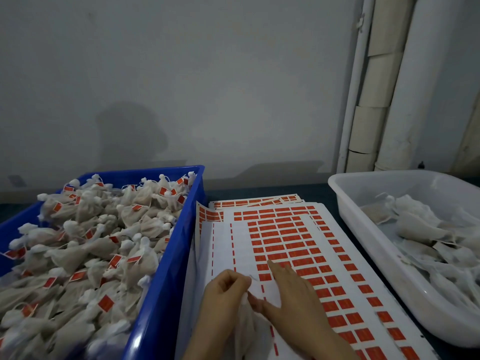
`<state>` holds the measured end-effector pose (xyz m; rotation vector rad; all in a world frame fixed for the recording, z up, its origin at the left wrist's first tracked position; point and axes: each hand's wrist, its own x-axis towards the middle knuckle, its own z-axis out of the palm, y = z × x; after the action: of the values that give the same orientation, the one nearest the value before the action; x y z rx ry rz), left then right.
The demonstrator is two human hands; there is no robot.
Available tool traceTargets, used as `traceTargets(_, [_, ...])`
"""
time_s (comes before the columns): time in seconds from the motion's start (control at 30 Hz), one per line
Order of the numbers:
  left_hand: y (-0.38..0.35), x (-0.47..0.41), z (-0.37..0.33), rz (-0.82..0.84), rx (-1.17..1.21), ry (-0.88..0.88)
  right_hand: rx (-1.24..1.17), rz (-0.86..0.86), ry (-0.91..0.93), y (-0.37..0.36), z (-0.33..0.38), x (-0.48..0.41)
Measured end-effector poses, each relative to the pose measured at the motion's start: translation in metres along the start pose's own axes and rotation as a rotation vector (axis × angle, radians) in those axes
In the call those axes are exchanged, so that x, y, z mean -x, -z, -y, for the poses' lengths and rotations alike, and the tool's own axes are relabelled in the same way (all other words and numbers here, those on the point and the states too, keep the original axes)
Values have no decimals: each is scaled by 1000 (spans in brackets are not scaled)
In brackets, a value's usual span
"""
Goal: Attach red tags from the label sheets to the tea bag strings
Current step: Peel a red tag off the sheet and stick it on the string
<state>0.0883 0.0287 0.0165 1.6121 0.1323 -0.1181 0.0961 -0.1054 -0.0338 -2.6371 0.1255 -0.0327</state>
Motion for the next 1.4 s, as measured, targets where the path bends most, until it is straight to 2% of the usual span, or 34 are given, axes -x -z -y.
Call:
traceTargets(0.1, [3,-7,-7,30,72,10,1,-20,53,4,-6,7])
traceTargets(0.17, [2,-12,-9,54,204,60,-127,-39,182,7,-17,14])
traceTargets(0.23, [1,-14,-7,79,354,130,-167,-31,226,11,-21,17])
traceTargets(0.37, [3,-13,1,116,477,222,40,-26,0,13,-13,7])
traceTargets(0.5, [10,-11,3,157,529,245,65,-65,-14,9,-9,4])
traceTargets(0.67, [15,-12,3,159,580,233,117,-116,16,11,-7,5])
traceTargets(0.83, [14,-15,6,134,531,210,193,-134,68,12,-7,3])
traceTargets(1.4, [8,-17,5,181,486,236,263,-69,114,18,-8,-2])
